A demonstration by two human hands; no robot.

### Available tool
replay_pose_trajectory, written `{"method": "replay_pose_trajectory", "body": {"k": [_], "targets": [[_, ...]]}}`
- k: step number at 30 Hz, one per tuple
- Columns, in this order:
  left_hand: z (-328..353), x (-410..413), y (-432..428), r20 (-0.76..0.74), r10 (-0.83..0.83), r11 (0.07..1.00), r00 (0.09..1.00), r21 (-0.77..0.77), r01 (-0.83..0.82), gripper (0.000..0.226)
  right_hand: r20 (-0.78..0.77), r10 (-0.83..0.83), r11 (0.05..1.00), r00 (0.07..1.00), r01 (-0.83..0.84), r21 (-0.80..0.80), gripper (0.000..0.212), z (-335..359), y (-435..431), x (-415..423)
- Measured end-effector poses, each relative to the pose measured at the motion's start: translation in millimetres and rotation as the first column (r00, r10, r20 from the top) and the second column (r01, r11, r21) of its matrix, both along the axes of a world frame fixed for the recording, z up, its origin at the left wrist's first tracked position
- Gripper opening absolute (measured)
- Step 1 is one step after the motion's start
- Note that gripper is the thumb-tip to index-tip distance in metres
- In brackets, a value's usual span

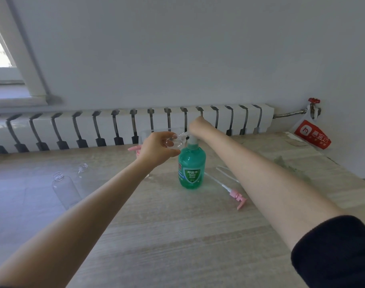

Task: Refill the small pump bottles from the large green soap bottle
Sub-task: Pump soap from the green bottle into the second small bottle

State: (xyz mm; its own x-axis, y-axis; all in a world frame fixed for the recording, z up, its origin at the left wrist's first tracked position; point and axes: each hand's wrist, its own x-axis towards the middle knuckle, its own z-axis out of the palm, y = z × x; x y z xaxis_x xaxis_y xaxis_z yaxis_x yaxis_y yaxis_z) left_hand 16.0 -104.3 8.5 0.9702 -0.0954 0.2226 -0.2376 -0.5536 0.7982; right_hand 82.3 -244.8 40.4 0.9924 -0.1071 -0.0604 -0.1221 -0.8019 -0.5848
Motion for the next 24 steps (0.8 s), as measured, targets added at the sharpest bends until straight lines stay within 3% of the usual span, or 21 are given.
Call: {"method": "replay_pose_trajectory", "body": {"k": [6,21,24], "targets": [[8.6,-1.0,-2.8,0.004,-0.011,1.000,1.000,-0.015,0.011,0.049,0.018,-0.080,0.996,0.997,0.080,0.036,0.052,20.8,0.1,-4.2],[2.1,-2.2,-0.5,0.000,-0.006,0.999,1.000,-0.034,0.006,0.050,0.037,-0.032,0.995,0.999,0.036,-0.095,0.051,16.1,6.6,-15.2],[-1.4,-2.8,0.2,-0.011,-0.005,0.999,1.000,-0.037,0.005,0.052,-0.005,0.008,0.983,1.000,-0.009,-0.183,0.043,11.8,8.0,-11.1]]}}
